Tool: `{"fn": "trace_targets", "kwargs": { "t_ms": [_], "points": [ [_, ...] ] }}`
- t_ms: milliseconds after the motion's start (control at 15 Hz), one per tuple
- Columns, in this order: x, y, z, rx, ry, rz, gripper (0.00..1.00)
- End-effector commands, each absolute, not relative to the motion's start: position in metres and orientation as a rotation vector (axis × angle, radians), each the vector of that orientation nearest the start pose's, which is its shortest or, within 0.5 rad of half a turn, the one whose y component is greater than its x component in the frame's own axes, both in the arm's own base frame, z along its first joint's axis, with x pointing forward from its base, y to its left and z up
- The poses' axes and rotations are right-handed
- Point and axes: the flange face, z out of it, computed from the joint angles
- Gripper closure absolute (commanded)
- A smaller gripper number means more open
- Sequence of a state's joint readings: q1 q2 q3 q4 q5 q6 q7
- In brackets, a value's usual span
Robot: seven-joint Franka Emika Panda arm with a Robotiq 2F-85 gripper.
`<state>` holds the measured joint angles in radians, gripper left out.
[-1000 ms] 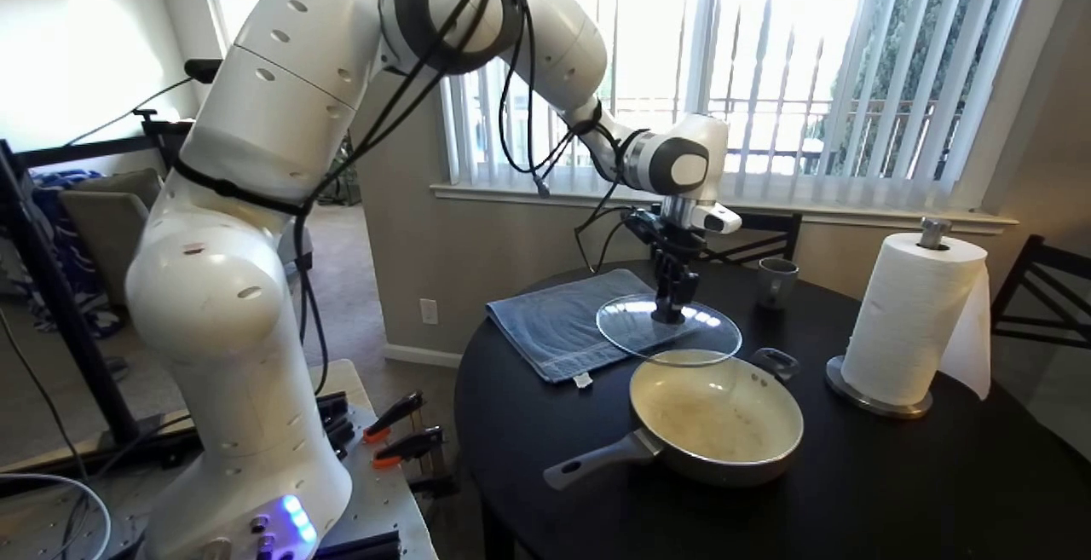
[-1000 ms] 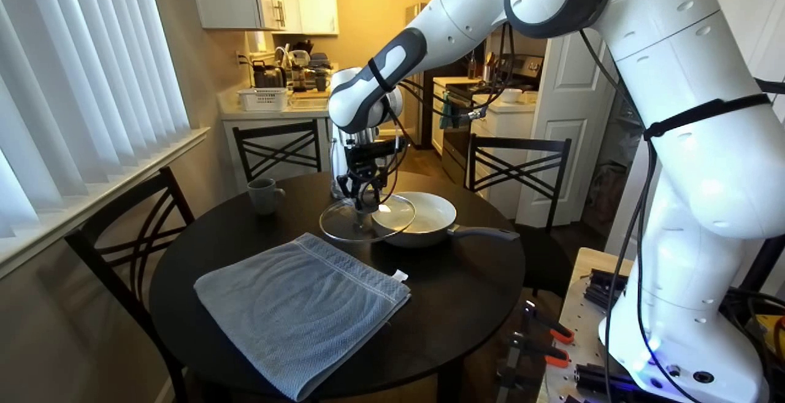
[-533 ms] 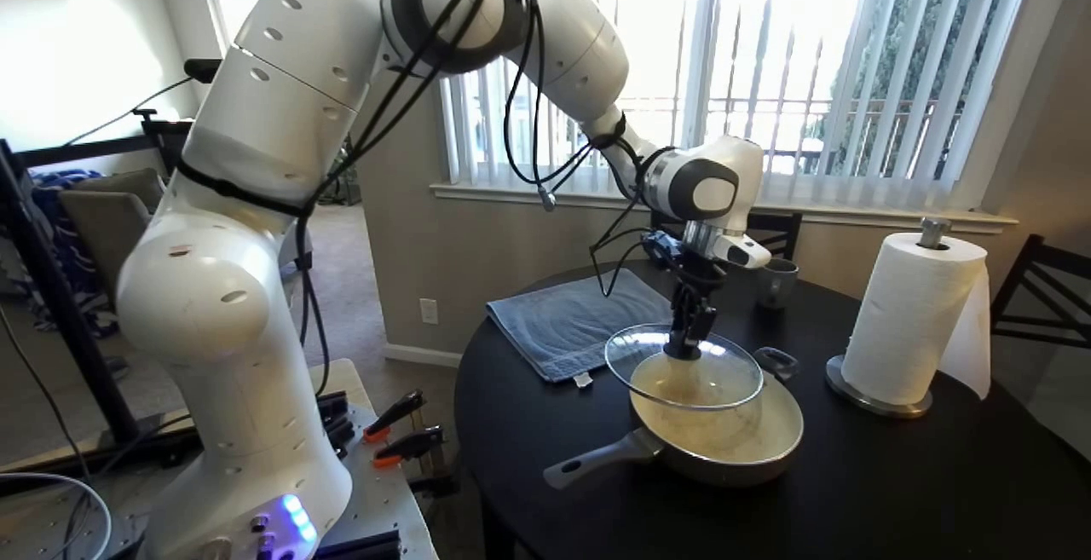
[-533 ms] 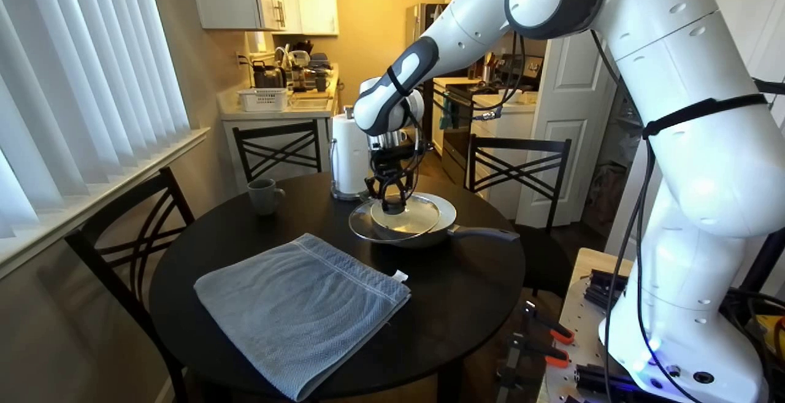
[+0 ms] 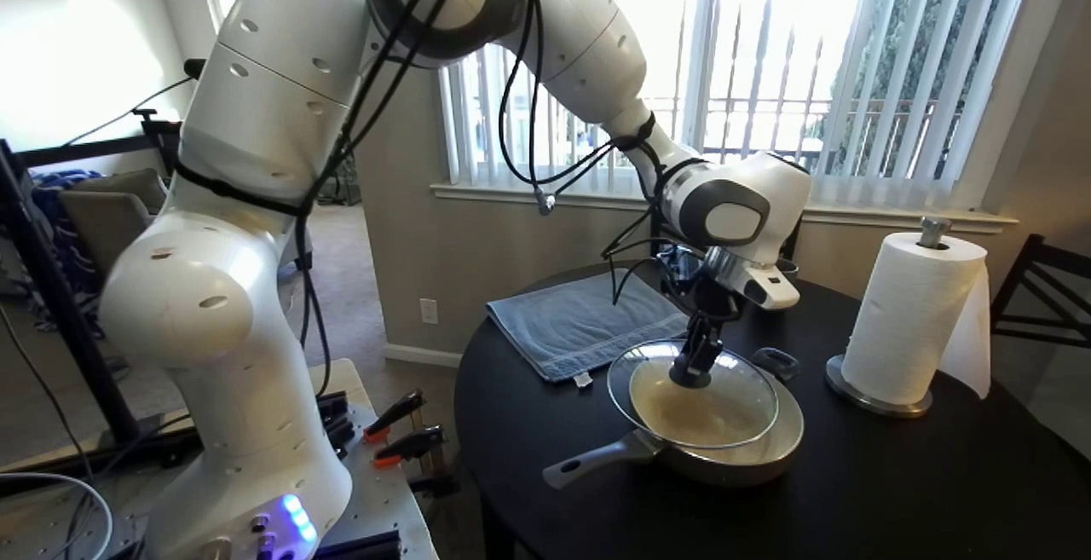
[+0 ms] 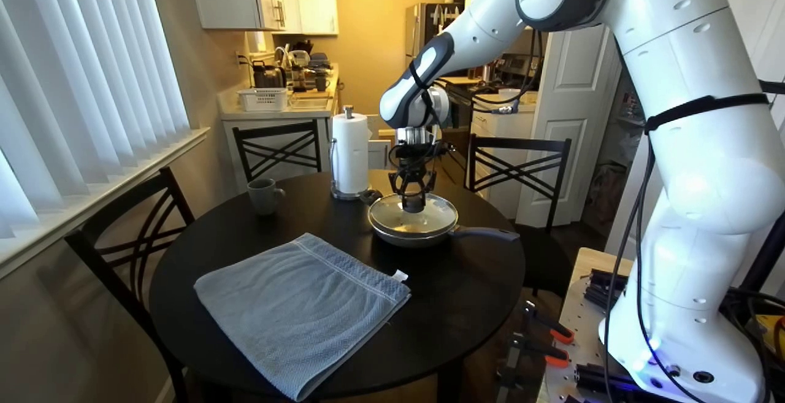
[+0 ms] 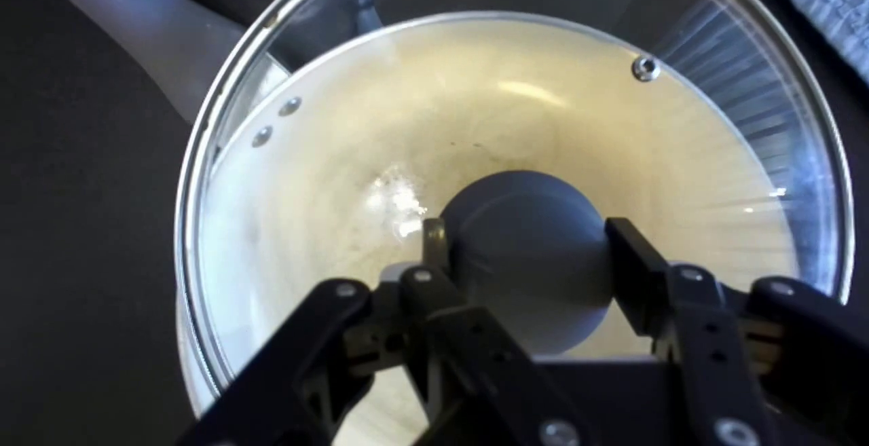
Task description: Put the lid on the pot
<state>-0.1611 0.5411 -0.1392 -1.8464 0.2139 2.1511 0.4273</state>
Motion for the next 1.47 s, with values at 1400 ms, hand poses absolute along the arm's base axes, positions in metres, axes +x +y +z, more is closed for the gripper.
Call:
{"fn": "trace_targets", "kwargs": {
  "t_ms": [1400],
  "points": [
    [0.599,-0.179,0.26,-2.719,1.287,0.306,0.66]
  ]
}}
